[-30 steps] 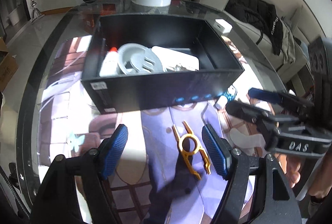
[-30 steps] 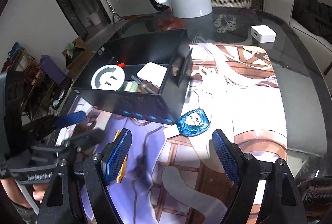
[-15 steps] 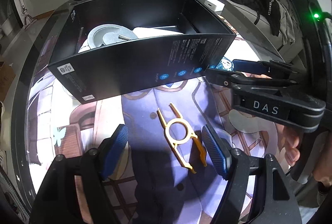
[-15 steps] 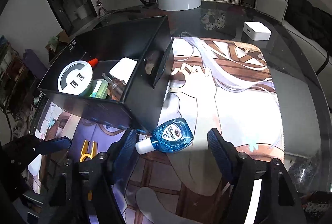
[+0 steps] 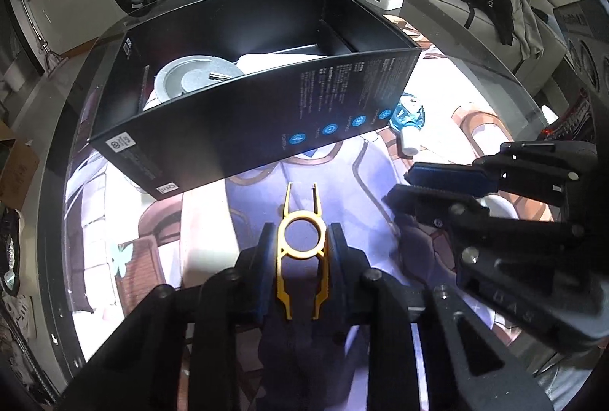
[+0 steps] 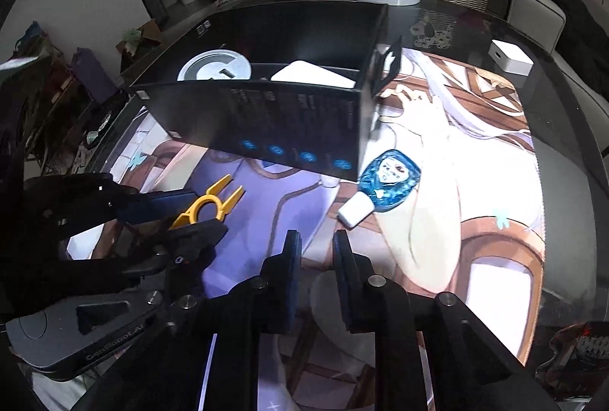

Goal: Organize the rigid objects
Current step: 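Close the left gripper on the yellow plastic clip while the right tool moves toward the blue round case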

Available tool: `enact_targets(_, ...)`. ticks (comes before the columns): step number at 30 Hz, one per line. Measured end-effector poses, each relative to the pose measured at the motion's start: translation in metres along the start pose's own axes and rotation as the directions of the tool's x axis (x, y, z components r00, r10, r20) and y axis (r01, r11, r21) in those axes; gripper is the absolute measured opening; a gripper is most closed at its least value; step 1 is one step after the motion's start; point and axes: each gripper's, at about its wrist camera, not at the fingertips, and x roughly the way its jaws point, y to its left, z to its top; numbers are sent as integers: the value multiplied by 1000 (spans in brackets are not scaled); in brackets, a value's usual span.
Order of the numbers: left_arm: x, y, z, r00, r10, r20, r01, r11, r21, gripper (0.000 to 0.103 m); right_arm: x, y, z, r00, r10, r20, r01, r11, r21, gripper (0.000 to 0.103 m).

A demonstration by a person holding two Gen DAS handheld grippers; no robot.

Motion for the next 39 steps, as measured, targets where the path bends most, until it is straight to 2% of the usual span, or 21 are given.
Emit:
enact_targets(6,-2,18,-2,1000,12,5,-12,999,-48,25,2,10,-1,998,56,-9,-56,998,-11,18)
enact_targets(8,-2,23,-3,1000,13,6,-12,998,-63,25,1,8,0,997,74,-10,-74,997,3,21)
enact_targets(9,-3,24,-3,1000,12,6,-12,998,-70,27,1,7,0,997,80,-12,-80,997,8,26)
enact_targets(10,-3,26,-3,1000,9,6,-8,997,-78,29,1,5,0,996,91,-9,-91,996,22,35)
enact_targets(11,-3,27,-3,1000,3,5,-2,996,-86,42,-1,2,0,995,99,-3,-99,994,38,42)
enact_targets(12,-3,29,-4,1000,-7,10,8,995,-100,55,-2,-1,1,994,106,6,-106,993,52,56)
enact_targets(13,-4,29,-4,1000,-13,17,15,994,-108,55,-4,-4,1,994,112,20,-113,991,66,63)
enact_targets(14,-4,29,-4,1000,-15,15,16,994,-104,54,-6,-7,1,993,113,27,-115,991,72,64)
enact_targets(17,-6,26,-4,1000,14,15,-12,997,-76,54,-9,-7,4,995,98,35,-100,993,63,64)
enact_targets(20,-4,27,-5,1000,10,2,-10,997,-80,54,-8,-7,8,996,79,39,-82,995,60,64)
enact_targets(23,-3,26,-5,1000,20,-5,-21,997,-74,54,-4,-15,14,997,64,30,-66,995,76,64)
enact_targets(27,-4,27,-5,1000,-7,-6,6,996,-92,54,-5,-35,22,999,15,51,-21,994,110,64)
enact_targets(31,-2,24,-4,1000,10,-7,-11,996,-86,53,1,-46,26,999,-7,42,1,990,139,64)
enact_targets(32,-1,23,-4,1000,17,-8,-17,997,-81,51,3,-46,27,999,-17,38,12,991,135,64)
enact_targets(33,-1,20,-3,1000,22,-6,-22,997,-70,35,6,-46,28,999,-27,35,23,991,131,63)
enact_targets(34,-1,17,-2,1000,31,-3,-31,998,-50,25,9,-46,29,998,-44,34,39,991,131,58)
enact_targets(35,-1,15,0,1000,28,-2,-28,999,-39,25,12,-46,30,998,-59,33,55,991,124,56)
enact_targets(37,0,15,1,1000,21,-2,-21,999,-41,25,15,-42,32,994,-100,34,96,991,93,39)
enact_targets(39,0,15,2,1000,24,-1,-24,999,-42,25,14,-41,29,993,-112,23,110,991,79,31)
